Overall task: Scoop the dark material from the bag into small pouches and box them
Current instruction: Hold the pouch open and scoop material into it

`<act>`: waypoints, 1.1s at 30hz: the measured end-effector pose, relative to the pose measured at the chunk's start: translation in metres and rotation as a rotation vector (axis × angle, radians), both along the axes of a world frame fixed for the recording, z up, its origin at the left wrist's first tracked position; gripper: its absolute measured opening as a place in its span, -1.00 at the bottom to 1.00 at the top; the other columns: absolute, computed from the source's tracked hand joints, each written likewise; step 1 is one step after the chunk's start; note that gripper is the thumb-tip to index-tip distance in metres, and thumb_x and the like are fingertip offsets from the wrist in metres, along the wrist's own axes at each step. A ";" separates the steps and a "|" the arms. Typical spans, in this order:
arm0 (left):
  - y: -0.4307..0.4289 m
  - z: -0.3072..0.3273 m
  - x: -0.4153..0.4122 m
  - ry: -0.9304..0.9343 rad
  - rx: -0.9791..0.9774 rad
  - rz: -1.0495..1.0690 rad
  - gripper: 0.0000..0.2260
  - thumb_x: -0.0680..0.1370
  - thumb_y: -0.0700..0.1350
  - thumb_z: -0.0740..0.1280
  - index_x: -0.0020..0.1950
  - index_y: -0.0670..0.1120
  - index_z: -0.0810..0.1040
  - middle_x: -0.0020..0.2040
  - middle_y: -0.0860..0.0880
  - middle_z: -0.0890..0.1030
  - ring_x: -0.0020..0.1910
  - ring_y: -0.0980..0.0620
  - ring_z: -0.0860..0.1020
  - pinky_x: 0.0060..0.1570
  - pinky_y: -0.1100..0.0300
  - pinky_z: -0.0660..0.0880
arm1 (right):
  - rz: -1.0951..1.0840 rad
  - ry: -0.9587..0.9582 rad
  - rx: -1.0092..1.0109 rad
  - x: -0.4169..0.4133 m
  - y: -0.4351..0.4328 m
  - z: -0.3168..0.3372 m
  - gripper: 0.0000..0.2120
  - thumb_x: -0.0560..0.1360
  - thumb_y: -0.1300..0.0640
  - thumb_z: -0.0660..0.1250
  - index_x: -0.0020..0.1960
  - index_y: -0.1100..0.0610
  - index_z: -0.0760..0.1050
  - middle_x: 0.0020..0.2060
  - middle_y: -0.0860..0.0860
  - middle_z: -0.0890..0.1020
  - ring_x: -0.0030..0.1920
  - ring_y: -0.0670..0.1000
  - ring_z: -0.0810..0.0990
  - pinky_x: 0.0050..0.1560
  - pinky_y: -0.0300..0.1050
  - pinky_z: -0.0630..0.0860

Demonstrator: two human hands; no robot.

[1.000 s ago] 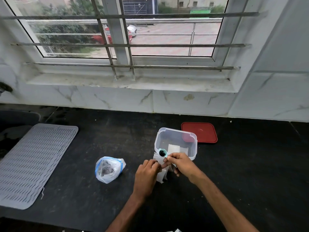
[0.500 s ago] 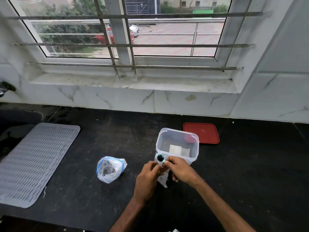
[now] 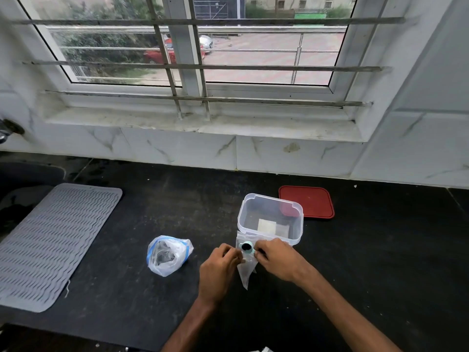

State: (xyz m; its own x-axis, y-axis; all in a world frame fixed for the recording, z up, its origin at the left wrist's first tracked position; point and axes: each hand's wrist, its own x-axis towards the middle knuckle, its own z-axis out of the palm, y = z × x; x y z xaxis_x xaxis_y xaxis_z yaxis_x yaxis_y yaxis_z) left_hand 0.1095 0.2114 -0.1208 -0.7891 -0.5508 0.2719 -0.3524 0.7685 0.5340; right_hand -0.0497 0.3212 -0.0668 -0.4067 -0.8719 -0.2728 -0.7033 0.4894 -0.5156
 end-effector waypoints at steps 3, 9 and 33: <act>0.001 0.001 -0.001 0.020 0.073 0.047 -0.89 0.47 -0.07 0.48 -0.04 0.07 0.60 -0.07 0.17 0.60 -0.17 0.20 0.60 -0.32 0.25 0.54 | -0.006 0.015 -0.019 0.000 0.001 -0.001 -0.81 0.61 0.07 0.21 -0.04 0.07 0.57 -0.15 -0.01 0.65 -0.20 -0.04 0.58 -0.08 -0.03 0.60; 0.003 0.003 -0.003 -0.002 0.112 0.062 -0.87 0.47 -0.09 0.49 -0.04 0.10 0.61 -0.07 0.19 0.62 -0.20 0.24 0.59 -0.30 0.47 0.40 | 0.020 0.095 -0.044 0.001 0.000 -0.002 -0.79 0.59 0.08 0.23 0.04 0.11 0.62 -0.04 -0.01 0.56 -0.12 -0.04 0.55 -0.02 -0.10 0.56; 0.005 -0.004 0.005 0.062 0.158 0.057 -0.87 0.46 -0.15 0.51 -0.07 0.04 0.64 -0.07 0.18 0.63 -0.18 0.25 0.60 -0.23 0.51 0.46 | -0.397 -0.227 -0.367 0.014 0.011 -0.021 -0.86 0.36 0.22 0.57 -0.14 0.04 0.71 -0.21 -0.15 0.70 -0.15 -0.24 0.64 -0.10 -0.38 0.54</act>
State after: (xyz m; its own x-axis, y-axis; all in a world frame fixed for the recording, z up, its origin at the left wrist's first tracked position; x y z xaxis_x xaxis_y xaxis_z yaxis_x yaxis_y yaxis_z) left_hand 0.1144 0.2169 -0.1252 -0.7400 -0.6338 0.2254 -0.3554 0.6529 0.6689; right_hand -0.0359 0.3326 -0.0880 -0.6884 -0.7184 -0.1001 -0.3550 0.4540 -0.8172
